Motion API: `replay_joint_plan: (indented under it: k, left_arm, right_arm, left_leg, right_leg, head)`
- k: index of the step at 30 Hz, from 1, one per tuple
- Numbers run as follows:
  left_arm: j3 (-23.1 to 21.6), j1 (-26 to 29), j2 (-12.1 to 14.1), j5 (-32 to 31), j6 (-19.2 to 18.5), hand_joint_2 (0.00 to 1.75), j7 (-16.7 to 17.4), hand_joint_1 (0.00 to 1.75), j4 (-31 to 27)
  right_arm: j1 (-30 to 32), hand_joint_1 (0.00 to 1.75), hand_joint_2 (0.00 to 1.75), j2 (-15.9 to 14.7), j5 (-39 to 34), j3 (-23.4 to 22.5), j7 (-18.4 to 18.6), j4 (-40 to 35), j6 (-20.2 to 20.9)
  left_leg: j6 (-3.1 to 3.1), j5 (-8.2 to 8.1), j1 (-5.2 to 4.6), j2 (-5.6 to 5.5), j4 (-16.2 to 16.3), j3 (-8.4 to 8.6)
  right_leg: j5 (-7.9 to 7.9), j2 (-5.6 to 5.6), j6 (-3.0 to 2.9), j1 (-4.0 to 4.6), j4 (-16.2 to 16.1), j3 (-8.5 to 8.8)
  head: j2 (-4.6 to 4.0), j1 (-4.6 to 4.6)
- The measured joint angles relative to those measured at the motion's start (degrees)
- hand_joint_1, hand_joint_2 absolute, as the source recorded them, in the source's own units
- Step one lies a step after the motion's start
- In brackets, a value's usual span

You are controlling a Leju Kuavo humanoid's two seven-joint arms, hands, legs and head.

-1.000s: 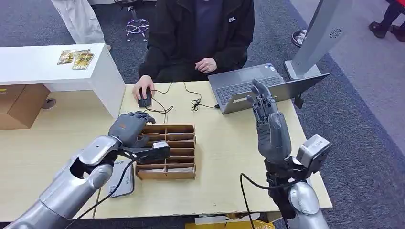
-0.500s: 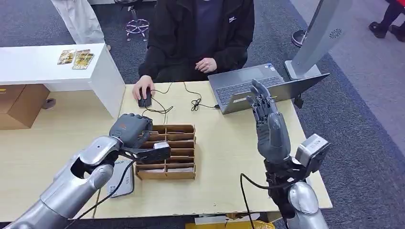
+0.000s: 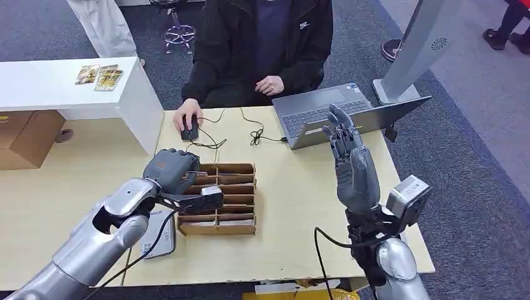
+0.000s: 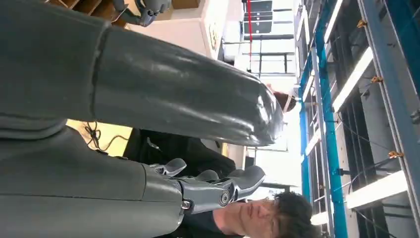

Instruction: Pass the card to the sensor for recognition and then transmit it.

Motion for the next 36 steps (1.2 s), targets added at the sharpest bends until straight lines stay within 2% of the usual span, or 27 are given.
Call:
replay_joint_plan:
  k: [29, 36]
  left_arm:
    - [1.2, 0.7, 0.7, 5.7, 1.4, 1.75, 0.3, 1.75, -2.3]
    - [3.9, 2.8, 0.7, 11.3, 3.8, 1.75, -0.3, 1.75, -4.8]
  right_arm:
    - [0.0, 0.0, 0.0, 0.0, 0.0, 0.0, 0.0, -0.1, -0.4]
    - [0.2, 0.0, 0.0, 0.0, 0.0, -0.2, 0.0, -0.2, -1.3]
  left_leg:
    - [0.0, 0.0, 0.0, 0.0, 0.0, -0.01]
    - [0.0, 0.0, 0.0, 0.0, 0.0, -0.01]
  right_leg:
    - [0.0, -0.01, 0.0, 0.0, 0.0, 0.0]
    - [0.0, 0.0, 0.0, 0.0, 0.0, 0.0]
  head:
    - [0.0, 0.0]
    - [0.0, 0.0]
